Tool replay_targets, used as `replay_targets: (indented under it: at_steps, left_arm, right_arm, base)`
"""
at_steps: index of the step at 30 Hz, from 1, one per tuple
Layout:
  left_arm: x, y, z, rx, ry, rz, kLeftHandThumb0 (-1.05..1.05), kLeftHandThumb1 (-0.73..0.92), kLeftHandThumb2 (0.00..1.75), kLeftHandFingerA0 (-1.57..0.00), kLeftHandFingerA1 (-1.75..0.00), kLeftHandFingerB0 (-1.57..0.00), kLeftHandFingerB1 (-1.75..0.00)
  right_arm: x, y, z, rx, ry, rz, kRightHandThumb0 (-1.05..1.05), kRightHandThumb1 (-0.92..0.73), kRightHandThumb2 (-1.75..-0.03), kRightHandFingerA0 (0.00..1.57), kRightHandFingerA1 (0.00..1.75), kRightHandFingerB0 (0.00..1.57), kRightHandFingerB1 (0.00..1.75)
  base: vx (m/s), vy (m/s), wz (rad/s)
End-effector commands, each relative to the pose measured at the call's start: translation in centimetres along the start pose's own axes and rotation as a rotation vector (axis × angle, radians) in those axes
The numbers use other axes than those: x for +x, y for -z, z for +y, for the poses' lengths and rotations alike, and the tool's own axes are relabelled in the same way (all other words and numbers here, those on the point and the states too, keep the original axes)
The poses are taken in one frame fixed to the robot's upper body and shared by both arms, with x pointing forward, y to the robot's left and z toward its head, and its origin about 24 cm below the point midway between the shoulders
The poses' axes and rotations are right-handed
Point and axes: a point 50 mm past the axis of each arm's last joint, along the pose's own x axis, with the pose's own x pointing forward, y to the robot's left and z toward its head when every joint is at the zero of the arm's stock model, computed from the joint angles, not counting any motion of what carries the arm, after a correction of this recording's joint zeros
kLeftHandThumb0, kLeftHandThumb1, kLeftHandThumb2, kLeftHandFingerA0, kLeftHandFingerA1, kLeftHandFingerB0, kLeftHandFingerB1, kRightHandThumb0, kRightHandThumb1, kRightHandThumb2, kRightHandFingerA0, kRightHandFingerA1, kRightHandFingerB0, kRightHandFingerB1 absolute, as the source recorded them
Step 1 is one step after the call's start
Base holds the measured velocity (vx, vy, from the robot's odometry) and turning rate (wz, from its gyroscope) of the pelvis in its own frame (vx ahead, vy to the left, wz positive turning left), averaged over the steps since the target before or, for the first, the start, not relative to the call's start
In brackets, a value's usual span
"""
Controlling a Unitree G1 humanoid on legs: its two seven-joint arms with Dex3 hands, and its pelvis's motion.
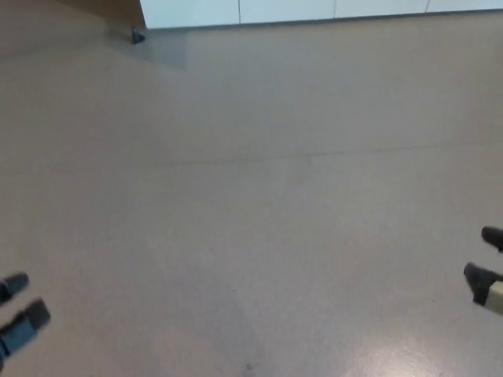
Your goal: The robot walks towards an open cabinet and lifts its left hand to push the door towards the right to close it.
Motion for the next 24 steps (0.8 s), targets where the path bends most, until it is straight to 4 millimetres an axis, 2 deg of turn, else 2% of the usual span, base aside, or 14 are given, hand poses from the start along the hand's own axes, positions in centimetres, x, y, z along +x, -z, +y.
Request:
replay_targets:
  at_steps: [1, 9, 12, 13, 17, 21, 22, 24]
  left_arm:
    - [0.11, -1.86, 0.78, -0.19, 0.052, -0.115, -0.08, 0.62, 0.58, -0.57, -0.44, -0.49, -0.42]
    - [0.19, -1.87, 0.74, -0.198, 0.049, -0.113, -0.08, 0.62, 0.58, -0.57, -0.44, -0.47, -0.41]
    - [0.2, -2.01, 0.82, -0.191, 0.055, -0.115, -0.08, 0.63, 0.58, -0.59, -0.44, -0.46, -0.41]
    - [0.2, -2.01, 0.83, -0.19, 0.057, -0.114, -0.09, 0.63, 0.58, -0.6, -0.45, -0.45, -0.41]
    - [0.24, -2.05, 0.85, -0.185, 0.052, -0.111, -0.11, 0.61, 0.57, -0.63, -0.46, -0.47, -0.41]
    - [0.25, -2.03, 0.83, -0.19, 0.06, -0.107, -0.1, 0.62, 0.58, -0.63, -0.46, -0.45, -0.41]
    - [0.24, -2.02, 0.81, -0.179, 0.061, -0.108, -0.12, 0.63, 0.58, -0.64, -0.46, -0.45, -0.4]
    - [0.23, -2.01, 0.78, -0.173, 0.061, -0.11, -0.12, 0.63, 0.58, -0.64, -0.46, -0.44, -0.4]
  right_arm:
    - [0.38, -1.73, -0.22, 0.195, -0.015, -0.07, -0.05, -0.49, -0.92, 0.45, 0.71, 0.19, 0.55]
    - [0.35, -1.75, -0.22, 0.183, -0.024, -0.075, -0.06, -0.46, -0.92, 0.4, 0.68, 0.22, 0.58]
    - [0.38, -1.66, -0.14, 0.176, -0.022, -0.066, -0.07, -0.48, -0.92, 0.37, 0.66, 0.15, 0.53]
    - [0.37, -1.66, -0.14, 0.176, -0.024, -0.067, -0.07, -0.49, -0.91, 0.44, 0.7, 0.14, 0.52]
    - [0.47, -1.7, -0.1, 0.194, -0.011, -0.059, -0.05, -0.5, -0.93, 0.53, 0.75, 0.19, 0.55]
    - [0.44, -1.71, -0.11, 0.183, -0.013, -0.064, -0.05, -0.51, -0.93, 0.55, 0.76, 0.19, 0.55]
    - [0.43, -1.71, -0.12, 0.184, -0.016, -0.065, -0.05, -0.51, -0.93, 0.48, 0.72, 0.18, 0.54]
    - [0.4, -1.7, -0.13, 0.191, -0.023, -0.068, -0.06, -0.51, -0.93, 0.47, 0.71, 0.17, 0.54]
  base:
    - [0.0, 0.0, 0.0]
    - [0.08, 0.045, -0.1]
    - [0.09, 0.067, -0.21]
    - [0.22, 0.187, 0.0]
    - [0.23, 0.076, 0.08]
    - [0.24, -0.007, 0.08]
    - [0.24, -0.033, 0.11]
    - [0.25, -0.042, 0.17]
